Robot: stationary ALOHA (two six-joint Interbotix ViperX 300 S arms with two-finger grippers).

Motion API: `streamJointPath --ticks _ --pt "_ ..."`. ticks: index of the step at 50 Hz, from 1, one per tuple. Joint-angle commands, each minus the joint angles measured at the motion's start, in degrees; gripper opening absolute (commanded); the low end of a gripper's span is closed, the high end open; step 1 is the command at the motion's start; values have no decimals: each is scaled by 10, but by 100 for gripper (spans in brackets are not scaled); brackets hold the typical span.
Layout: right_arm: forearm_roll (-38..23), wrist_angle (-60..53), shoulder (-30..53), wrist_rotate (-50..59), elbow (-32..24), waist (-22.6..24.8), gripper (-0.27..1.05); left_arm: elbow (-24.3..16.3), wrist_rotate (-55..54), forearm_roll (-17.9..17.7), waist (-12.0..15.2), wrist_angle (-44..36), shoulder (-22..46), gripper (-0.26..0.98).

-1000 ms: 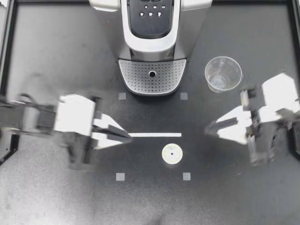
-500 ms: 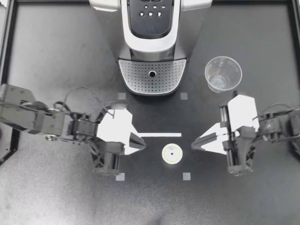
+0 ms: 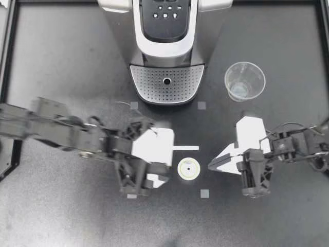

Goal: Place the coffee capsule inside the capsule container, then place the cup onto the center of the cup tray, then push the 'Hot Water' and 'Travel Mug' buttons.

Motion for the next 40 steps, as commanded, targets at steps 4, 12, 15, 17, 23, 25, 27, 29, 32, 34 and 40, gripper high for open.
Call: streamJointPath --ticks 4,12,15,17,23,25,27,29,32,34,40 --pt "-1 -14 22 0 -21 4 5 -31 2 3 -1 -1 9 76" --pt "-1 -26 47 -1 -29 5 5 -43 8 4 -1 -1 25 76" --pt "-1 -31 54 -1 -31 5 5 -46 11 5 -1 -1 29 76" --pt "-1 -33 56 -1 -33 5 5 -47 12 5 -1 -1 31 76" --pt "-1 -36 58 -2 -33 5 5 -51 19 5 -1 -8 38 76" --pt "-1 -35 57 -2 -33 5 5 -53 20 5 -1 -12 40 76" --pt "0 -35 58 -2 -33 5 5 -54 20 5 -1 -16 44 76" --pt "-1 -35 58 -2 -33 5 5 -55 21 5 -1 -19 47 76" --pt "0 -35 58 -3 -33 5 5 -58 21 6 -1 -24 51 76" --pt "-1 -36 59 -3 -33 5 5 -60 21 7 -1 -25 54 76" --pt "-1 -36 62 -4 -33 5 5 -64 23 8 0 -26 61 76"
